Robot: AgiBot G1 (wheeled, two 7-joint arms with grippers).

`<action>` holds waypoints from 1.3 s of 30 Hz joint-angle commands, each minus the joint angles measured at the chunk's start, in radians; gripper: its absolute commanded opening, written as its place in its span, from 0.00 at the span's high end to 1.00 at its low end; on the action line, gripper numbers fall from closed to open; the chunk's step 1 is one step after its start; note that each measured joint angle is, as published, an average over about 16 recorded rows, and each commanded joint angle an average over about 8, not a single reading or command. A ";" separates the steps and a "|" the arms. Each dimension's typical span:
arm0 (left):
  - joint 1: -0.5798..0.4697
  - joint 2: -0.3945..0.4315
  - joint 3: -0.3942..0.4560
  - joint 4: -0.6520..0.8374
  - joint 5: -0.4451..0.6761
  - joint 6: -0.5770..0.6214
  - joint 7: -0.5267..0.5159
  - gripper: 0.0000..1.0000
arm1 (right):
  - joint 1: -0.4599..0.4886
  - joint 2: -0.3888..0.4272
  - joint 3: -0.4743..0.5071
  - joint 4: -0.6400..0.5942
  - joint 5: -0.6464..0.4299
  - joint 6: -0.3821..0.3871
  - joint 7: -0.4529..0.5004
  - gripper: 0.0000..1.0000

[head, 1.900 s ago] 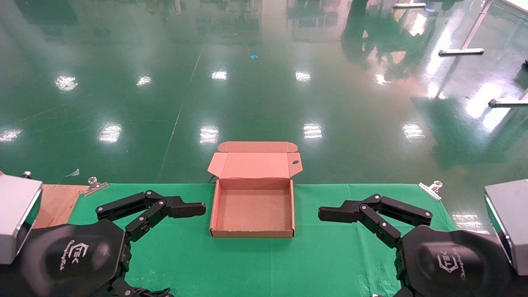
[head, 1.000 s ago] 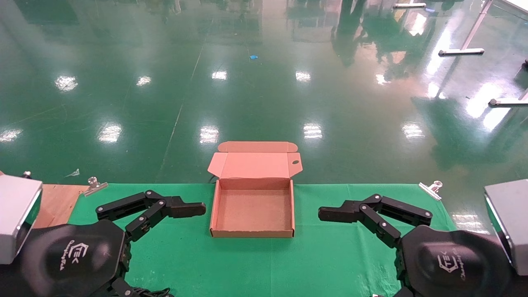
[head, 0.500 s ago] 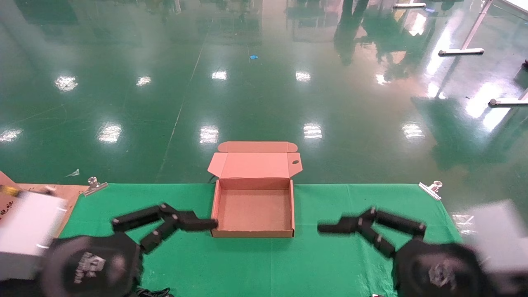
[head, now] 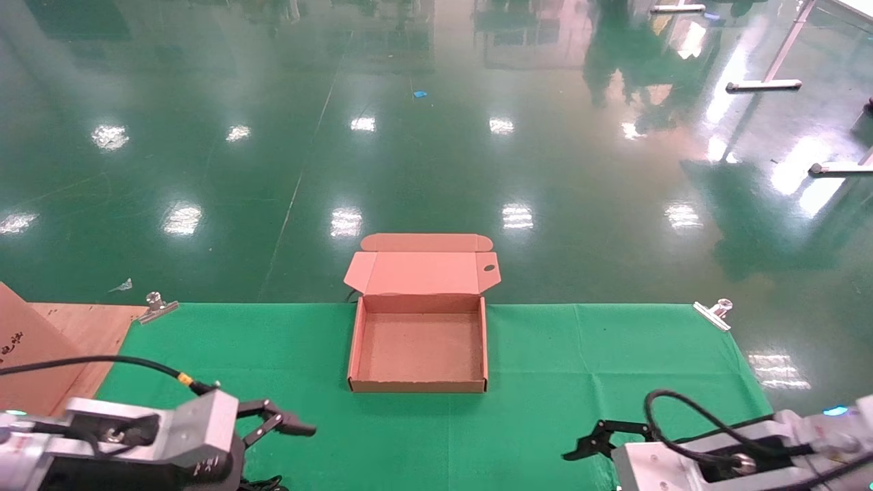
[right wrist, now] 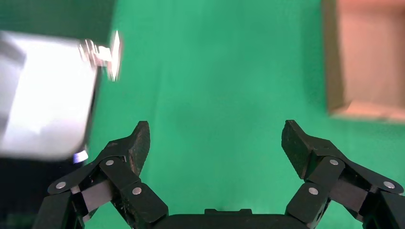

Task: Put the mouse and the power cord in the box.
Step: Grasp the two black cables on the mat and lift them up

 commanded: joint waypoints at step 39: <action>-0.233 0.313 0.240 0.727 0.474 -0.321 0.387 0.46 | 0.187 -0.384 -0.220 -0.864 -0.422 0.333 -0.520 0.60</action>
